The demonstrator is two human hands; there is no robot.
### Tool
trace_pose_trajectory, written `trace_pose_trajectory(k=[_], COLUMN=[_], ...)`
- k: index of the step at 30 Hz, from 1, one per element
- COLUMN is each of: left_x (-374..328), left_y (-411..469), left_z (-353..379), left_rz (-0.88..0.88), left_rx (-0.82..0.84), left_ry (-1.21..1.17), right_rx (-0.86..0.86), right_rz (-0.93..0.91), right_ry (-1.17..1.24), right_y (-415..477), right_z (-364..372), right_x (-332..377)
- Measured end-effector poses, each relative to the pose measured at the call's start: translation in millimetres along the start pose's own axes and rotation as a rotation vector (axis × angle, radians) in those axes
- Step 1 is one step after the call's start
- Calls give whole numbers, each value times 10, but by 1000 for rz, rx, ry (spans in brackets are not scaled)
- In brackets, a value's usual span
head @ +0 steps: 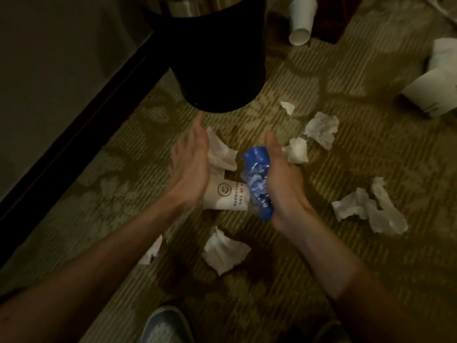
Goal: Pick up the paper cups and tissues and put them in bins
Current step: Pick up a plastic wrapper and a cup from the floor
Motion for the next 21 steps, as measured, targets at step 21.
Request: trace_pose_trajectory(k=[21], left_x=[785], left_y=[480], left_z=[355], left_rz=[206], left_rx=[254], left_ry=[563], right_rx=[-75], right_rz=[73], right_ry=[-175], right_y=[340], right_z=[-236], right_x=[-224])
Point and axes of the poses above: each hand's wrist, its own y-axis towards the middle knuckle, its own z-axis out of the palm, x = y × z, the point moved 8 cm from there along y, towards the middle knuckle, and after that the axes turned 4 degrees about -x, right-handed, at the moved point
